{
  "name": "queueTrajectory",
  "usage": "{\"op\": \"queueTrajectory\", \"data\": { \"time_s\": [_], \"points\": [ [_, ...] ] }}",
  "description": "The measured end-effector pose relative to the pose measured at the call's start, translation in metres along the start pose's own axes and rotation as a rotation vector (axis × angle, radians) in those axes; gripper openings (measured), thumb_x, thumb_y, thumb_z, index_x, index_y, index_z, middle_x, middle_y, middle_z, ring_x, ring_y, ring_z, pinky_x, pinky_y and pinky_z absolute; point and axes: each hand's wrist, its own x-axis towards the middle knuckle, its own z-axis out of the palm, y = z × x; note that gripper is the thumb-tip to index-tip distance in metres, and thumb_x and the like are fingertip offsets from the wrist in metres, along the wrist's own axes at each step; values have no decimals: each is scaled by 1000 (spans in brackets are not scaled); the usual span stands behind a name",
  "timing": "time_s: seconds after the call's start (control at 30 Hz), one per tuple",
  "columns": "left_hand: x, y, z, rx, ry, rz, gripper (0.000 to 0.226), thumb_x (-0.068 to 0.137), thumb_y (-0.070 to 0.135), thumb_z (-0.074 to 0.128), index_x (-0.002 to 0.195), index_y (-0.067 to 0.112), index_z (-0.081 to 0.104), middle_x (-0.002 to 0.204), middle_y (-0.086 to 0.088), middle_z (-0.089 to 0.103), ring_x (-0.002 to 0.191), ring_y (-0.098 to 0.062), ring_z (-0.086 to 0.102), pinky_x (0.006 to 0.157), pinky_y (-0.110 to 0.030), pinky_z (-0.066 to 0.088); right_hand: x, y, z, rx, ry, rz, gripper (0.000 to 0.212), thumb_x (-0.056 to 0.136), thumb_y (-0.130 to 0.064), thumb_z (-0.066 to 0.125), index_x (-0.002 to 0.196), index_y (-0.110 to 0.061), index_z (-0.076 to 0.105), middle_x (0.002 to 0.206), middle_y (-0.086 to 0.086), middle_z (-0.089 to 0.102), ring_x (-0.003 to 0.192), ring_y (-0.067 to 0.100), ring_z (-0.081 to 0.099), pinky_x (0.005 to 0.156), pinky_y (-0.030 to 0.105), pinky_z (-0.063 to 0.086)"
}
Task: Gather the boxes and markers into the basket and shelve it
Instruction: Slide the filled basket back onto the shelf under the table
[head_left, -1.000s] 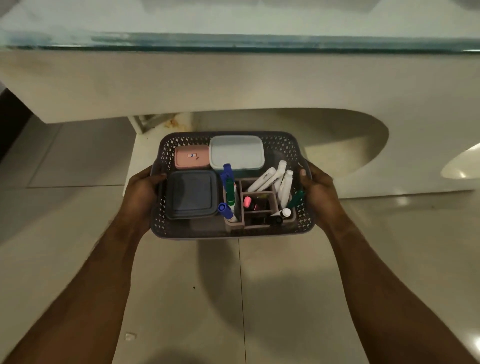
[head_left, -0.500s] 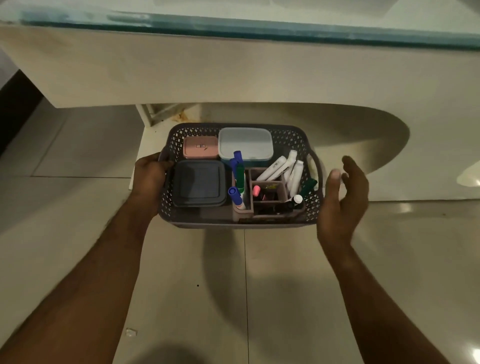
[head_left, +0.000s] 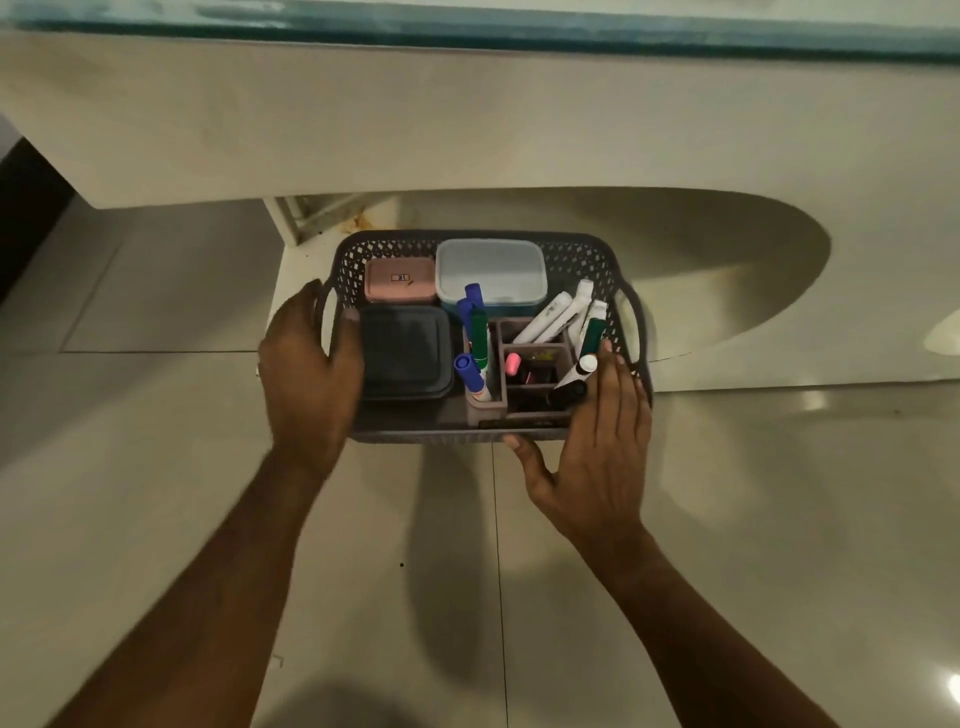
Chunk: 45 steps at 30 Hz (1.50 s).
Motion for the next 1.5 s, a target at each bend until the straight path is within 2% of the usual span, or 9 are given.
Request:
{"op": "queueTrajectory", "data": {
  "time_s": [0.03,0.1,0.2,0.33,0.43,0.53,0.77,1.13,1.5],
  "points": [
    [-15,2,1,112,23,168,46,102,33,54,137,5,59,138,-15,63,131,-28,56,113,-36,42,1,0,1,-3,-2,5,103,90,-73,51,156,3,30,165,23,26,154,37,24,121,58,27],
    [-44,0,9,244,-40,423,54,102,36,48,142,0,53,144,-21,56,138,-33,50,118,-47,39,5,-1,3,-2,-10,6,102,91,-74,47,156,2,30,165,23,24,154,37,23,122,58,26],
    [-69,-9,27,435,-191,561,64,103,45,39,146,-3,47,150,-23,51,144,-35,44,122,-52,32,14,-3,4,7,-5,0,103,91,-75,46,156,2,28,165,23,24,154,37,24,121,58,26],
    [-68,-10,39,674,-252,531,65,107,46,28,150,-1,40,153,-23,47,146,-36,41,125,-49,22,28,-6,9,-1,5,4,102,91,-75,47,156,2,29,164,23,26,153,37,26,121,58,27],
    [-56,-13,46,740,-223,537,58,108,38,41,150,-1,37,153,-24,46,146,-39,40,125,-50,19,41,-7,13,9,19,0,103,91,-75,47,157,1,27,164,22,26,153,36,27,123,57,26],
    [-46,-10,54,753,-210,516,57,107,35,46,151,-1,36,155,-24,43,148,-39,37,125,-52,22,55,-6,19,13,12,-4,103,91,-77,43,158,-1,23,165,21,25,153,36,26,124,55,24],
    [-19,-2,74,732,-180,428,60,109,39,21,152,0,34,156,-25,39,151,-40,31,126,-53,21,92,-4,36,3,-30,-1,104,91,-79,41,160,-5,19,166,18,23,154,34,22,125,55,23],
    [16,-6,96,705,-83,501,61,111,40,33,155,-2,29,158,-28,36,152,-42,27,126,-54,21,137,-3,53,-24,-64,-18,103,91,-80,36,160,-7,15,167,18,21,155,35,20,125,56,21],
    [32,-7,98,702,-148,506,67,110,44,34,158,1,18,163,-26,24,156,-40,18,127,-54,19,150,-2,55,-71,-96,-55,105,92,-81,29,161,-5,10,169,20,13,157,35,16,127,54,17]
  ]
}}
